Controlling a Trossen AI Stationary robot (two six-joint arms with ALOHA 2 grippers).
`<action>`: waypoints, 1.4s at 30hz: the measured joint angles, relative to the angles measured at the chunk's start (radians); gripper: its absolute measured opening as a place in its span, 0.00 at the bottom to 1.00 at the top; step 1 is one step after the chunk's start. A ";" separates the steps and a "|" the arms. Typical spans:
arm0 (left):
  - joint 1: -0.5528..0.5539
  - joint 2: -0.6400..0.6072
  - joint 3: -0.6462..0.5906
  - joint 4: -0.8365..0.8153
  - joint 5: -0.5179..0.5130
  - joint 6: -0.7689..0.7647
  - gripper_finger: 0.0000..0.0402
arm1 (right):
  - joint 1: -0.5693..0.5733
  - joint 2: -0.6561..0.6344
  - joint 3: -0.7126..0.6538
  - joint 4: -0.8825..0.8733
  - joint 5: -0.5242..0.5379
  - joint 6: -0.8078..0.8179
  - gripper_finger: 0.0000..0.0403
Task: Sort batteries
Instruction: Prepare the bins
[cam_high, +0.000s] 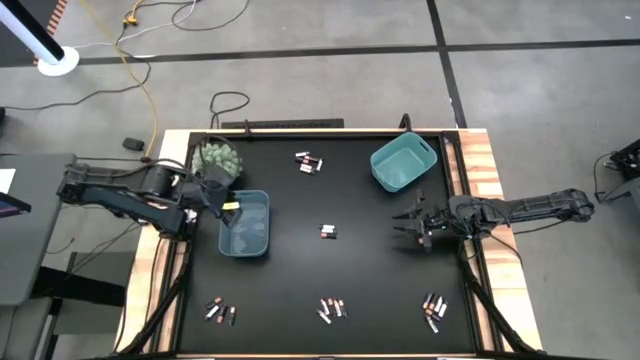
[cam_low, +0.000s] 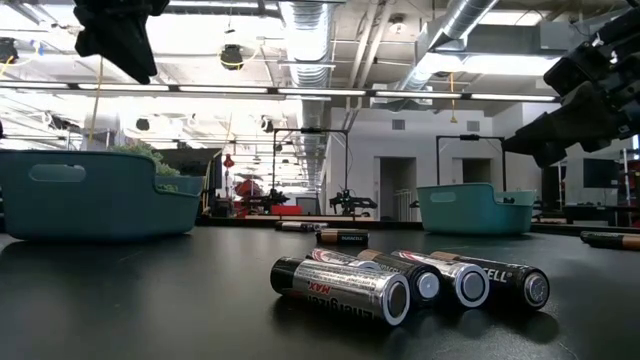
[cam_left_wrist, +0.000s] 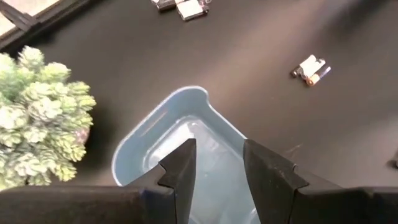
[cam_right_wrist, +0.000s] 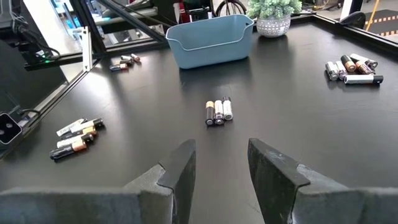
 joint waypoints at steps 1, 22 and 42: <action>0.000 0.002 0.000 0.000 0.008 -0.003 0.32 | 0.000 0.000 0.000 0.004 0.000 0.000 0.41; 0.000 0.007 0.000 0.002 0.018 0.196 0.32 | -0.197 0.033 0.152 0.376 0.102 -0.093 0.41; 0.000 -0.251 -0.152 0.232 -0.051 0.517 0.32 | -0.358 0.810 1.175 -0.657 0.173 0.172 0.41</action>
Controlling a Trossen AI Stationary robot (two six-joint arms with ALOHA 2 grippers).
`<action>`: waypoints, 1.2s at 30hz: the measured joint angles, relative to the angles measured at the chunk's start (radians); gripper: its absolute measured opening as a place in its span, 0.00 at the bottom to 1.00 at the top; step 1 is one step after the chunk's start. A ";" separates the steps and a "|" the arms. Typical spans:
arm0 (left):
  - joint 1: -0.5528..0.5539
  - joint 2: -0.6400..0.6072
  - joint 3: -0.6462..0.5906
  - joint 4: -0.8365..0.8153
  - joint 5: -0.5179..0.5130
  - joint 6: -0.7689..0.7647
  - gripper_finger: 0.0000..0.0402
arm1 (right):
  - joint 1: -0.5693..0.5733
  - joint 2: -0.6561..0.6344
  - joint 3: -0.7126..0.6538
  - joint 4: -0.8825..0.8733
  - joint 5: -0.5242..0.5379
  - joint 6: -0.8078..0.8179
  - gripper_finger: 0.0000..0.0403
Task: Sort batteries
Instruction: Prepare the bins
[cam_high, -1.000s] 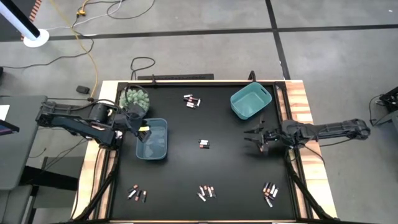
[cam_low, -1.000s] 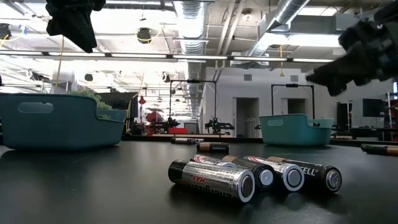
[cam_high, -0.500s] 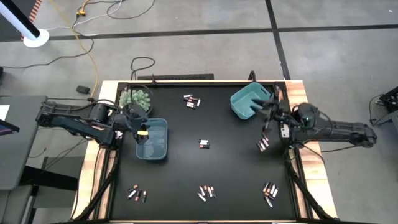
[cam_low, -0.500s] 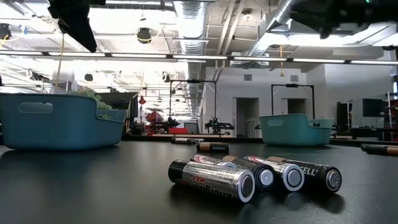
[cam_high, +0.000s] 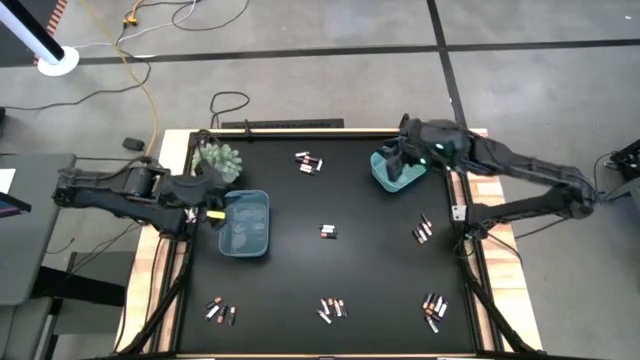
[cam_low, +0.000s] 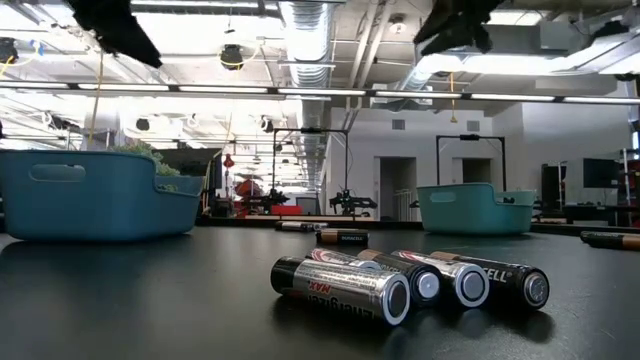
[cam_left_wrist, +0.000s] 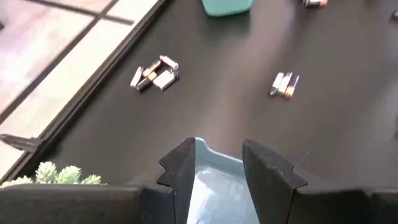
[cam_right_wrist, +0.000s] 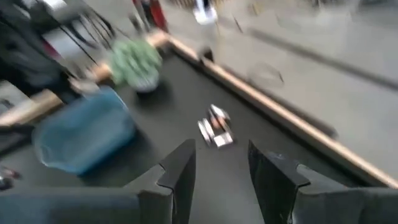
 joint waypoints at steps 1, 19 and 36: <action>0.000 -0.030 -0.014 -0.003 0.000 -0.002 0.32 | -0.013 0.037 0.043 -0.065 0.000 0.016 0.41; 0.000 -0.299 -0.080 -0.007 0.027 0.021 0.32 | -0.323 0.625 0.591 -0.797 -0.079 -0.211 0.41; 0.000 -0.299 -0.080 -0.006 -0.034 -0.137 0.32 | -0.454 0.930 0.609 -0.796 0.023 -1.213 0.41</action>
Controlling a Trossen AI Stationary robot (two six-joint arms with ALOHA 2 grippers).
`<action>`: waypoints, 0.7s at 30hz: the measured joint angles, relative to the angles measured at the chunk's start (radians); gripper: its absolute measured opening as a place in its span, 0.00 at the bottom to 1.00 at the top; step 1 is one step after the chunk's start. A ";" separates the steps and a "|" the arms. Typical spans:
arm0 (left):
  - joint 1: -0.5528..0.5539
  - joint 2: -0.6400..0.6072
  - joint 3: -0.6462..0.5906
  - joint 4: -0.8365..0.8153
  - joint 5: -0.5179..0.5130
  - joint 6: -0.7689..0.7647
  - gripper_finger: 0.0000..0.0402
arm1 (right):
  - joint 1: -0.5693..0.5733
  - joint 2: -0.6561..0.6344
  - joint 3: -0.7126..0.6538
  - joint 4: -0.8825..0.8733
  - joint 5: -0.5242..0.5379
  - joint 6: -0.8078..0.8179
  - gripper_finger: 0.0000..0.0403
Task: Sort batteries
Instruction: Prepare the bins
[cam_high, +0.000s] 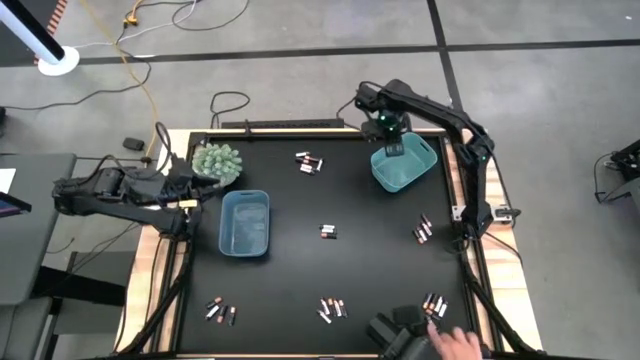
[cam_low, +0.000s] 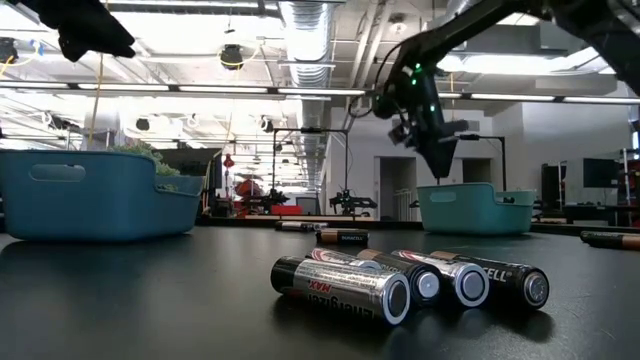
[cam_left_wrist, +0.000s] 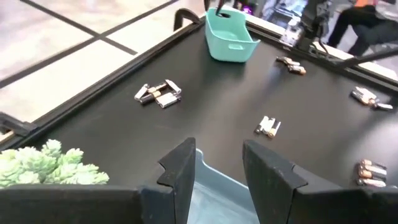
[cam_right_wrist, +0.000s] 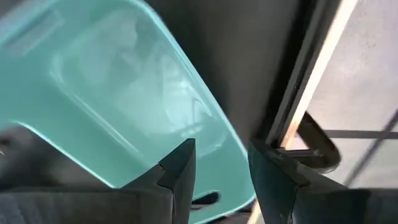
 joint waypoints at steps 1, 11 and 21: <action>0.000 0.000 0.000 -0.001 -0.014 -0.005 0.32 | 0.000 0.015 0.000 0.005 0.011 -0.027 0.41; 0.000 0.000 0.000 0.000 -0.033 -0.035 0.32 | -0.035 0.134 0.000 0.057 0.036 -0.111 0.40; 0.000 0.000 0.000 -0.001 -0.033 -0.035 0.32 | -0.032 0.156 -0.002 0.022 0.037 -0.023 0.05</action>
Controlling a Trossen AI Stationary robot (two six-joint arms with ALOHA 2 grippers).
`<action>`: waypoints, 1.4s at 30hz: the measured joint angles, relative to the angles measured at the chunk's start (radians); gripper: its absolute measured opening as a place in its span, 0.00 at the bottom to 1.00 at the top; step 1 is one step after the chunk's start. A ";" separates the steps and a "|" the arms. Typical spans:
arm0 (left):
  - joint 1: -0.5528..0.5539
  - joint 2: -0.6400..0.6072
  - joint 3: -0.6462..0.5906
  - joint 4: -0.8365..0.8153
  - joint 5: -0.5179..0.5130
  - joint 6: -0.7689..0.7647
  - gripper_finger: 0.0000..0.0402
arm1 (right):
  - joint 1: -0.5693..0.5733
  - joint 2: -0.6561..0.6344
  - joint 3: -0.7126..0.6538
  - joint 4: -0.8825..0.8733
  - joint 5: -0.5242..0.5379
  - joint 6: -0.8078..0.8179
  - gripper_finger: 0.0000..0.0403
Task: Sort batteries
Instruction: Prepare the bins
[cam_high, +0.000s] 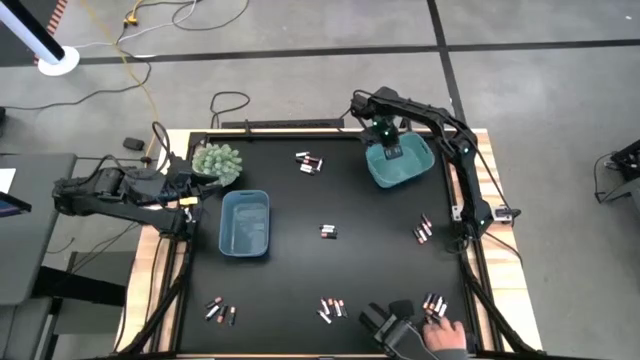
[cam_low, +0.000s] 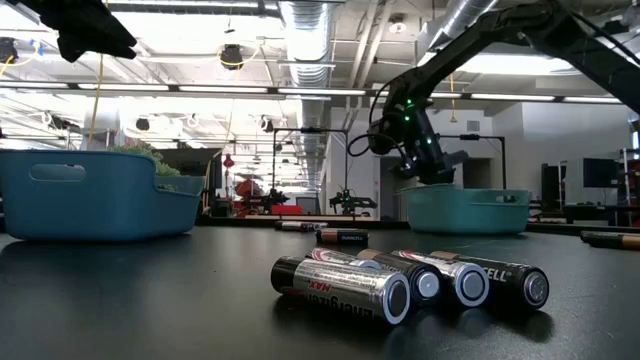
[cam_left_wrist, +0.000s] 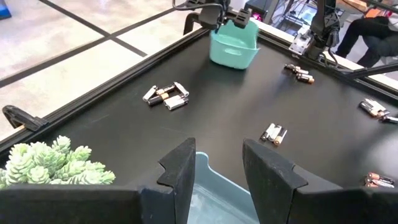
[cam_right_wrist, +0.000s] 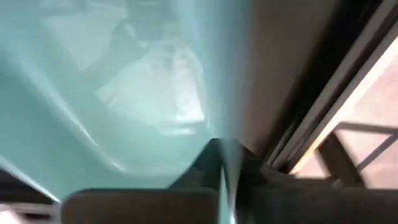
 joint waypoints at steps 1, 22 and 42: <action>0.000 0.000 0.000 0.000 0.000 0.000 0.32 | -0.001 0.000 0.000 -0.022 -0.010 0.032 0.03; 0.000 0.000 0.000 -0.029 0.018 -0.037 0.32 | -0.067 -0.282 -0.316 0.023 -0.347 1.140 0.00; 0.000 0.000 0.000 -0.043 0.010 -0.044 0.32 | 0.073 -0.613 -0.710 0.362 -0.411 1.662 0.02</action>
